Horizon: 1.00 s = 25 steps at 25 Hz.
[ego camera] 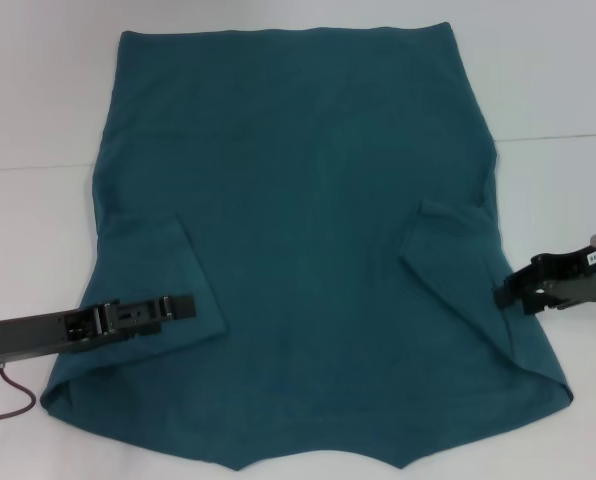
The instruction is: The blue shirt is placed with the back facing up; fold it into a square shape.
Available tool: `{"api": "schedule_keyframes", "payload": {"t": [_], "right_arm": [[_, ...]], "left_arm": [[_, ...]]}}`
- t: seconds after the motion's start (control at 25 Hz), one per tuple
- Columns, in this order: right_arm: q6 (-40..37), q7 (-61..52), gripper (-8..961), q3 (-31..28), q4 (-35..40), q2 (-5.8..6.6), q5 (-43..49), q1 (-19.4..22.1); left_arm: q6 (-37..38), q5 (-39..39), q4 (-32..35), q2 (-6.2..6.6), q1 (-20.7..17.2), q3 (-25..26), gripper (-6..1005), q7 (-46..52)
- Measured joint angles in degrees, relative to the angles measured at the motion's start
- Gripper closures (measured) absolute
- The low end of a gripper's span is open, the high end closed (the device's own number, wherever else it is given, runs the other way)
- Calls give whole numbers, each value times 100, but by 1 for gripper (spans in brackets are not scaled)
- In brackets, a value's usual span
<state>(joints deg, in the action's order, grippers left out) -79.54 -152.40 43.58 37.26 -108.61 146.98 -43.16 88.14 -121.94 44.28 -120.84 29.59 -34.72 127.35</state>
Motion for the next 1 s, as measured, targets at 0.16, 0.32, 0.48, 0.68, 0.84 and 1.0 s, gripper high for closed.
{"api": "schedule_keyframes", "payload": {"t": [0.16,0.32,0.48,0.68,0.84,1.0], "right_arm": [[129,17,469,-53,-72,-98,-3,20],[286,60,469,-60,-255,-134,-3,-7],[398,67,468,-60,-331,-157,-3,-26],[512,70,468,-60,-372,-214,-37,-42],[585,204,467,-60,-401,-269,-260,-45],[477,683,467,-37,-404,-325,-660,-48]], "left_arm": [[0,3,0,-8,-14,1,81,1],[0,4,0,-10,-30,1,81,1],[1,4,1,-10,-32,1,82,1],[-7,4,0,-10,-32,1,82,-8],[-24,4,-31,-10,-33,1,82,-27],[-72,4,-67,-4,-33,8,82,-34]]}}
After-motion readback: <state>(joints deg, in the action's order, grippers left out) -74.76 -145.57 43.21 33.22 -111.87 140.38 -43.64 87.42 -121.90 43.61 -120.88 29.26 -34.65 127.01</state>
